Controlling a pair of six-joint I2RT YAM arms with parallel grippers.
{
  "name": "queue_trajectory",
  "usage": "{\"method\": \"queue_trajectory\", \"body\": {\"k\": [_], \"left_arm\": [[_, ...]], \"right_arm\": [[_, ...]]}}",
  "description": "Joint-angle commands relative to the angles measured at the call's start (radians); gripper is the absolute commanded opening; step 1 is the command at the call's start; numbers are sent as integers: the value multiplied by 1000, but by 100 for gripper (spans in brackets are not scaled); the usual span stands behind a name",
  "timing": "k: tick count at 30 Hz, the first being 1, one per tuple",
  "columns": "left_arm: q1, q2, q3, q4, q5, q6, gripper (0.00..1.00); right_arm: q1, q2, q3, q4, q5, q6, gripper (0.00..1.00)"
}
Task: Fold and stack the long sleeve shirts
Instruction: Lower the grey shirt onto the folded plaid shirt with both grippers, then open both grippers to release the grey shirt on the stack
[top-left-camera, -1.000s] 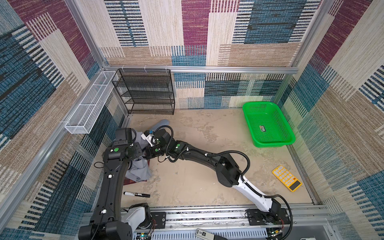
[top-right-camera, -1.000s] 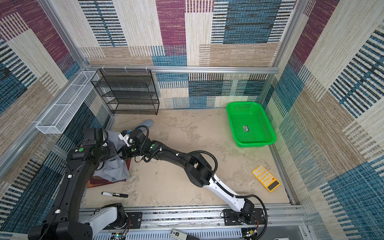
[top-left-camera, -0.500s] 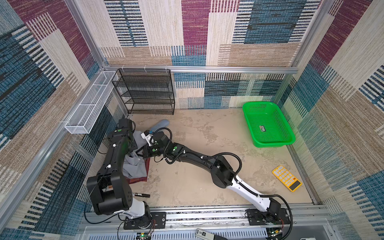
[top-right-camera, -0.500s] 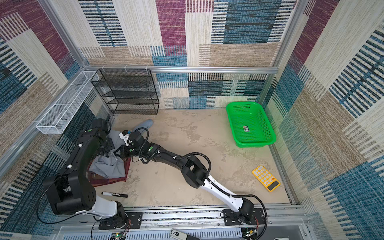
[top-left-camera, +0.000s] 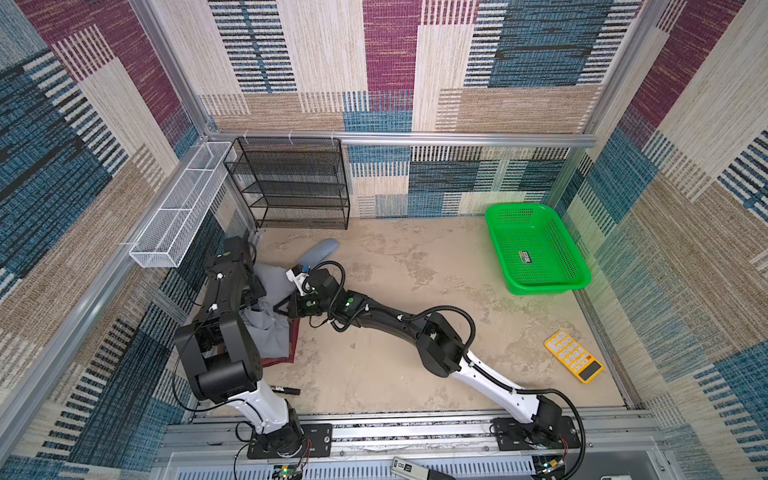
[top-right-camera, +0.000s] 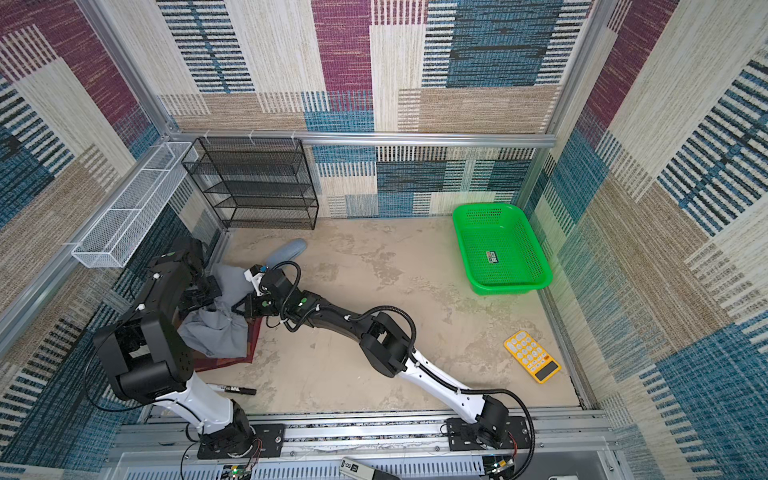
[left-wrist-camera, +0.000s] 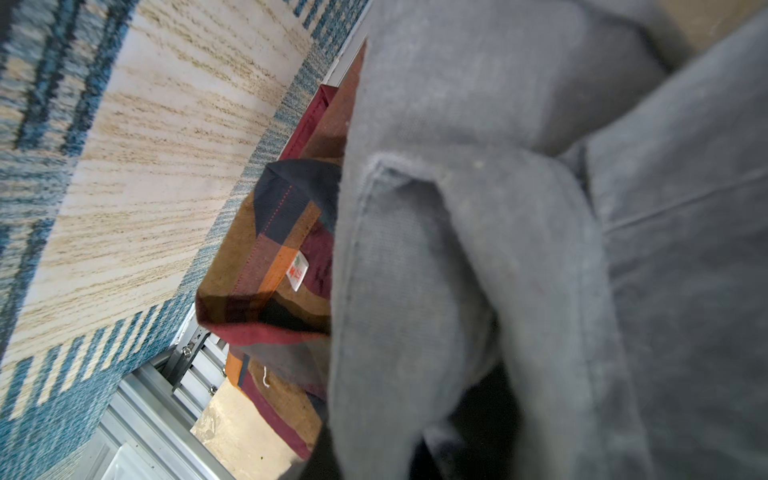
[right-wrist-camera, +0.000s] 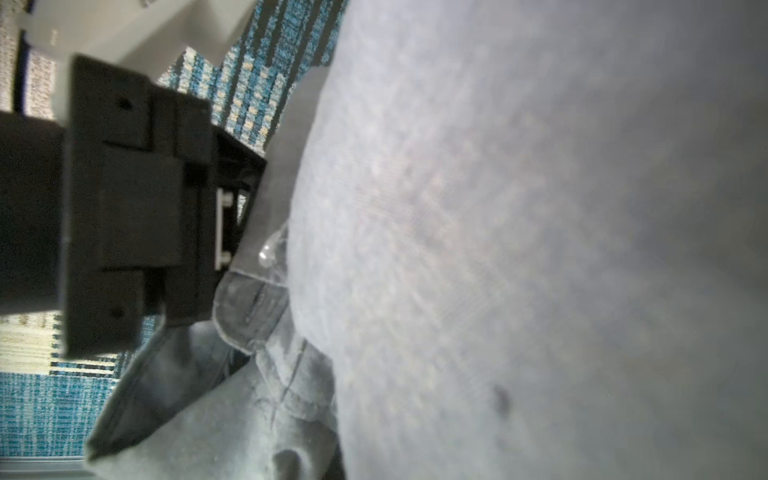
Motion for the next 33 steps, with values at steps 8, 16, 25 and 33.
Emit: {"method": "queue_trajectory", "body": {"k": [8, 16, 25, 33], "left_arm": [[19, -157, 16, -9, 107, -57, 100], [15, -411, -92, 17, 203, -111, 100], [-55, -612, -191, 99, 265, -102, 100], [-120, -739, -269, 185, 351, -83, 100]], "right_arm": [[1, 8, 15, 32, 27, 8, 10], [3, -41, 8, -28, 43, -53, 57], [3, -290, -96, -283, 267, -300, 80], [-5, -727, -641, -289, 567, -423, 82]]}}
